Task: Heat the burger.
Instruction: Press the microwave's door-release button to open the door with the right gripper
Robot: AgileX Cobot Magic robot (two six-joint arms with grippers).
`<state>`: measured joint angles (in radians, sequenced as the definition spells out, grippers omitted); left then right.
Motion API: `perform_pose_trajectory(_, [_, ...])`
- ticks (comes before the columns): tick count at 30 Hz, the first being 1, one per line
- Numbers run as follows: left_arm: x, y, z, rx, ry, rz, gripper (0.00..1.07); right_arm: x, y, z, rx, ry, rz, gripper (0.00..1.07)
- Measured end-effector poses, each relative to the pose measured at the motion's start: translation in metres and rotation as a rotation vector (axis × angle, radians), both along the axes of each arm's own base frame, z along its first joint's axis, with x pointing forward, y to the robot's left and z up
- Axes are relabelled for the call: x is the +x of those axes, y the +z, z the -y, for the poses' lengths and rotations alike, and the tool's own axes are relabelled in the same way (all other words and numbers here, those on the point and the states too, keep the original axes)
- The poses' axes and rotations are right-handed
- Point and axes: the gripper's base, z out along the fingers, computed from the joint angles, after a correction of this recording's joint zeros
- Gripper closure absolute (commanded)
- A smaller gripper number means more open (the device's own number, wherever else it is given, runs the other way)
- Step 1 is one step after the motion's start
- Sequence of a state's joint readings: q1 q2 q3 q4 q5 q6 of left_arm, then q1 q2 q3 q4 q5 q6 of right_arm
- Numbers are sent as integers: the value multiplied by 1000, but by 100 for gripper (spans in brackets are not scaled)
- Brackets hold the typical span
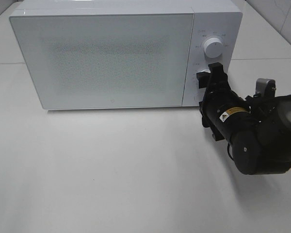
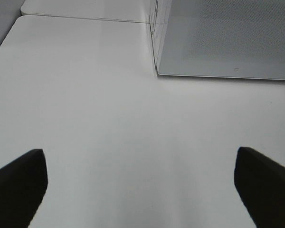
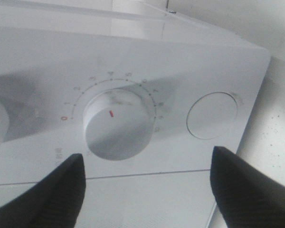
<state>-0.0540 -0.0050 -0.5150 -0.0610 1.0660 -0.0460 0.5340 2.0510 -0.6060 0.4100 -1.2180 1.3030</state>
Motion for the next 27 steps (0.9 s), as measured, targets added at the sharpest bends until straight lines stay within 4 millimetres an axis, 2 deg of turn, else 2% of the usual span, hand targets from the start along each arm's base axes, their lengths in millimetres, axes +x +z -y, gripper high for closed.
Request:
perform_pose_trajectory(6, [0,0,0,0,0,0,7,-12,10,3,-7,43,7,41])
perform_pose_trajectory(11, [0,0,0,0,0,0,7,-31,20,7,-25,127,11,41])
perform_pose_trajectory(15, [0,0,0,0,0,0,7,-37,28,7,-25,157,27,41])
perform_pose_trajectory(20, [0,0,0,0,0,0,7,-42,44,7,-32,194,82,41])
perform_pose_trajectory(27, [0,0,0,0,0,0,7,-48,83,8,-87,233,224,41])
